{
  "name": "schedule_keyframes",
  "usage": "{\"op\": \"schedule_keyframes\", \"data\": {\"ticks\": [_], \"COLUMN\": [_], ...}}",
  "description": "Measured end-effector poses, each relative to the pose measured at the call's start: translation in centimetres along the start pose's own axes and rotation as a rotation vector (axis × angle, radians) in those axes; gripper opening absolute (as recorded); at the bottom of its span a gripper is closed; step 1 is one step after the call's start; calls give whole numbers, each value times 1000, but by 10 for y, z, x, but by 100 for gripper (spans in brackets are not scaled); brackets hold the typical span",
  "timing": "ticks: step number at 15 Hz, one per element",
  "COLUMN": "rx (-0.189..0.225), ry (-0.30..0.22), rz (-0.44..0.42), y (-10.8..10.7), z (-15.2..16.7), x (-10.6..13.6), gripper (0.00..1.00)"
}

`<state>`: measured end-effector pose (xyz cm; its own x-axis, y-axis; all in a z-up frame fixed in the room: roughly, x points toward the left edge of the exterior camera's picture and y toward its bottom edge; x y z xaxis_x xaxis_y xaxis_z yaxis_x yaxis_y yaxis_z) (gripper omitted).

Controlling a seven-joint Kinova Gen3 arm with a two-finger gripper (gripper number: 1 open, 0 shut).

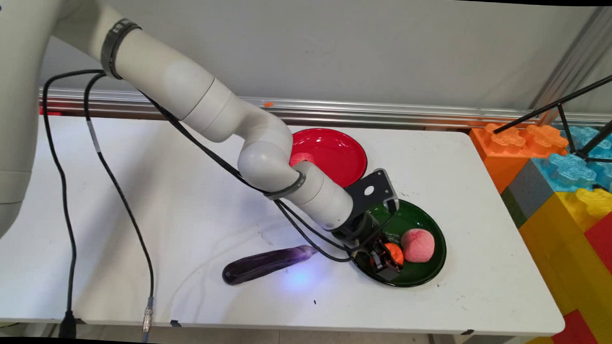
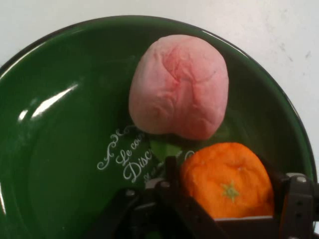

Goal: Place the picked object on the table

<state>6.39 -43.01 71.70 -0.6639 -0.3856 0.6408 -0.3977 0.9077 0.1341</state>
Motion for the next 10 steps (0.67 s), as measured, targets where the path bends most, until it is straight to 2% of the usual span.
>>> {"op": "schedule_keyframes", "data": {"ticks": [6,10], "rx": [-8,-5], "ry": [-1,21], "rz": [6,12], "y": [3,5], "z": [-4,-15], "x": [0,13], "gripper": [0,0]}}
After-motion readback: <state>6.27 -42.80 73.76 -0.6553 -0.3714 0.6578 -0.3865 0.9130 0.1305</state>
